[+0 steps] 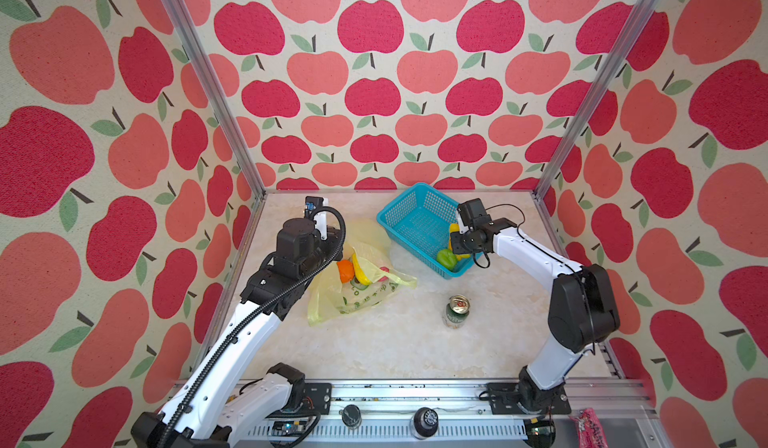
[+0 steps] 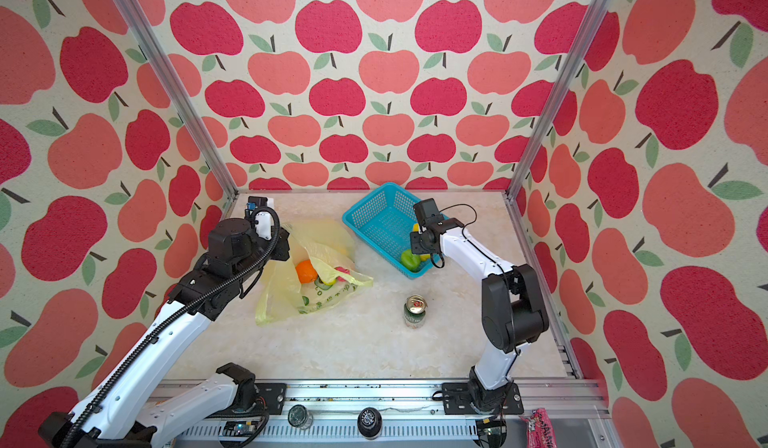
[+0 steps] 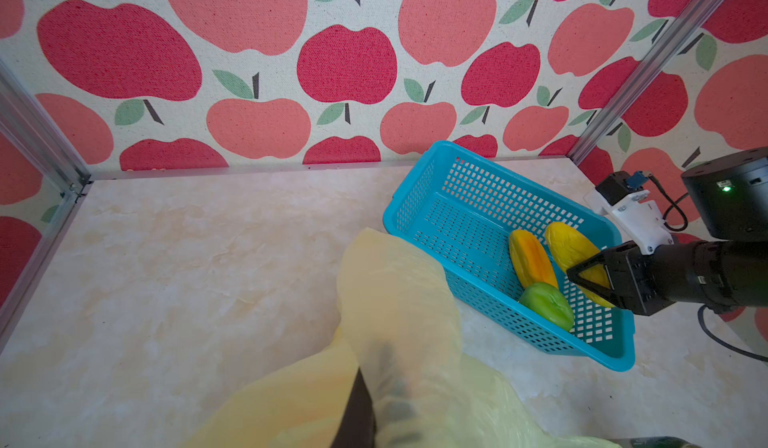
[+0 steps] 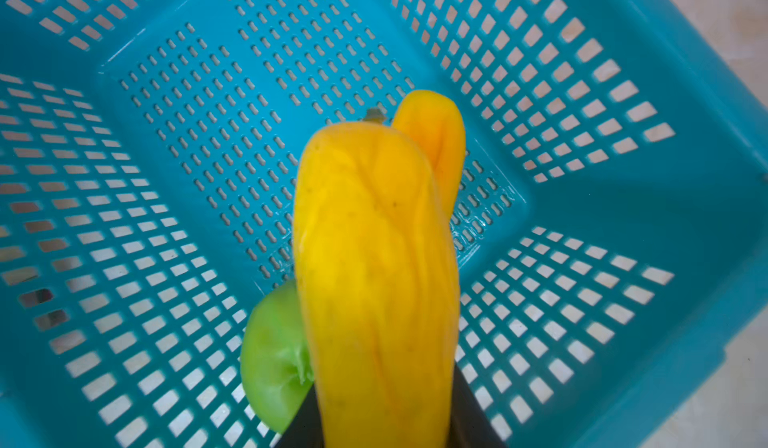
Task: Untie the knot of the plastic bag and take out the fruit
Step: 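Lower the yellow fruit into the teal basket and open the right gripper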
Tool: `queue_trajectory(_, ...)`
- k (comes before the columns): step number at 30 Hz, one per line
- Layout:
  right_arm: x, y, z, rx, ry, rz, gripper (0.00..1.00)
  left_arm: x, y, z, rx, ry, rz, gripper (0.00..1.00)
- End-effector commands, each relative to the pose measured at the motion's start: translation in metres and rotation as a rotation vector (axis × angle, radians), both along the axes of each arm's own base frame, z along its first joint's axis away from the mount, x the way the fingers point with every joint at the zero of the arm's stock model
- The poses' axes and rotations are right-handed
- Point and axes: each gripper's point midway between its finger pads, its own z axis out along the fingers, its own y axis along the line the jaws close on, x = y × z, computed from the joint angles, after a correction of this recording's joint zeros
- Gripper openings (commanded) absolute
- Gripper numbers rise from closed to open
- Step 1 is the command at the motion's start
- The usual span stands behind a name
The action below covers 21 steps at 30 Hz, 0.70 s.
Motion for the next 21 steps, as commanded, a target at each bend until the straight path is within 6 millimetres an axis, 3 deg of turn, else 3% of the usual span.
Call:
queue_trajectory(1,0.002,-0.008,-0.005,0.022,0.048,-0.046,0.05,-0.001,-0.004,0.005,-0.005,-0.008,-0.019,0.00)
queue_trajectory(9,0.006,-0.019,-0.026,-0.043,0.116,-0.077,0.09,-0.004,-0.002,0.007,-0.013,-0.024,-0.016,0.00)
queue_trajectory(21,0.005,-0.024,-0.034,-0.073,0.147,-0.099,0.45,-0.005,-0.003,0.008,-0.013,-0.023,-0.021,0.00)
